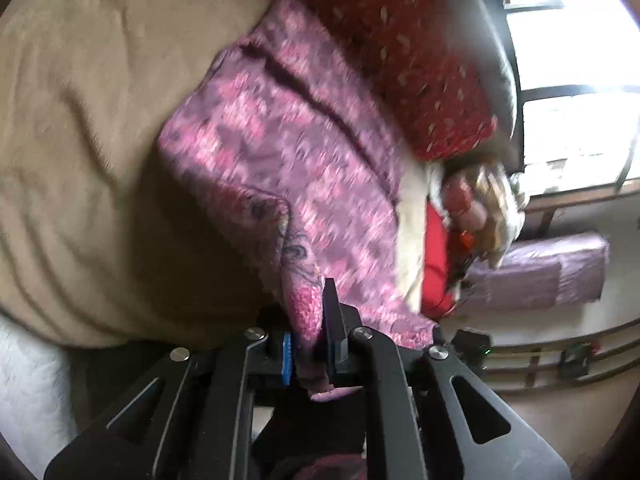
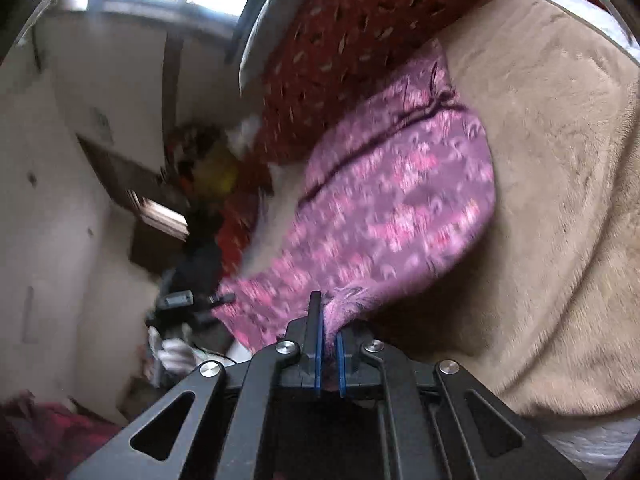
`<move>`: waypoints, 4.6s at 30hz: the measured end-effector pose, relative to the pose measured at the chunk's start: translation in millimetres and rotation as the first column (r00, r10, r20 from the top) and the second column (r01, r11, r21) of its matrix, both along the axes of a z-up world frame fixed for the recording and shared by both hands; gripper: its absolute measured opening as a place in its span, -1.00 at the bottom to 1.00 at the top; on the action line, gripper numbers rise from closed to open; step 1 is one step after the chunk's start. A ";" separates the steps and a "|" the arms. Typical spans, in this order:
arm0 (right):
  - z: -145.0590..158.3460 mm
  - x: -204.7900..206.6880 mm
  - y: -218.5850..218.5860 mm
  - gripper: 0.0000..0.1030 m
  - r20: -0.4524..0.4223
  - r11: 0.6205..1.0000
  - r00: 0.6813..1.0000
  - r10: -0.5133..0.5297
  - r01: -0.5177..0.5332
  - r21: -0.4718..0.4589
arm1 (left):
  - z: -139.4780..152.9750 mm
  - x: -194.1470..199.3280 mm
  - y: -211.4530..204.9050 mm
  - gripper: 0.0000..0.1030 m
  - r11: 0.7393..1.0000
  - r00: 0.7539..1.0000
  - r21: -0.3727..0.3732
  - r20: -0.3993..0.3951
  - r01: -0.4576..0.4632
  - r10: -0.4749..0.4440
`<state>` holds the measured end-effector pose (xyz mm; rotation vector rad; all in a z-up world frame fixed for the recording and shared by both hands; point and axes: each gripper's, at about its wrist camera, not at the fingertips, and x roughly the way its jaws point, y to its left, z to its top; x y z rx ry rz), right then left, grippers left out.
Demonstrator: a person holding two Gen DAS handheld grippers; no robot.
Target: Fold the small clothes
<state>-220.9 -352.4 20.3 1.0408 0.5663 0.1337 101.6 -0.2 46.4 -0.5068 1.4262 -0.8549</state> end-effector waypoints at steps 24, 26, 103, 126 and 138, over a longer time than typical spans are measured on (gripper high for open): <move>-24.4 198.3 -182.7 -0.91 0.043 0.943 0.949 -0.312 0.304 0.138 | -14.2 250.7 -113.1 -0.82 0.962 0.963 -0.040 0.006 -0.271 0.271; -36.4 218.2 -198.5 -0.91 0.008 0.932 0.942 -0.335 0.331 0.145 | -22.8 272.3 -121.8 -0.82 0.956 0.957 -0.011 -0.002 -0.292 0.292; 13.0 276.8 -219.4 -0.92 -0.005 0.867 0.930 -0.369 0.342 -0.364 | -10.5 299.0 -184.1 -0.89 0.968 0.922 0.110 0.346 -0.224 0.174; -50.7 319.2 -118.7 -0.73 -0.283 0.907 0.942 -0.182 0.050 -0.417 | -46.5 198.1 -166.6 -0.37 0.948 0.942 0.194 0.271 -0.254 0.197; -29.3 225.9 -97.1 0.07 -0.346 0.789 0.816 -0.464 0.202 -0.581 | -49.9 147.5 -165.5 -0.22 0.895 0.928 0.373 0.359 -0.242 0.102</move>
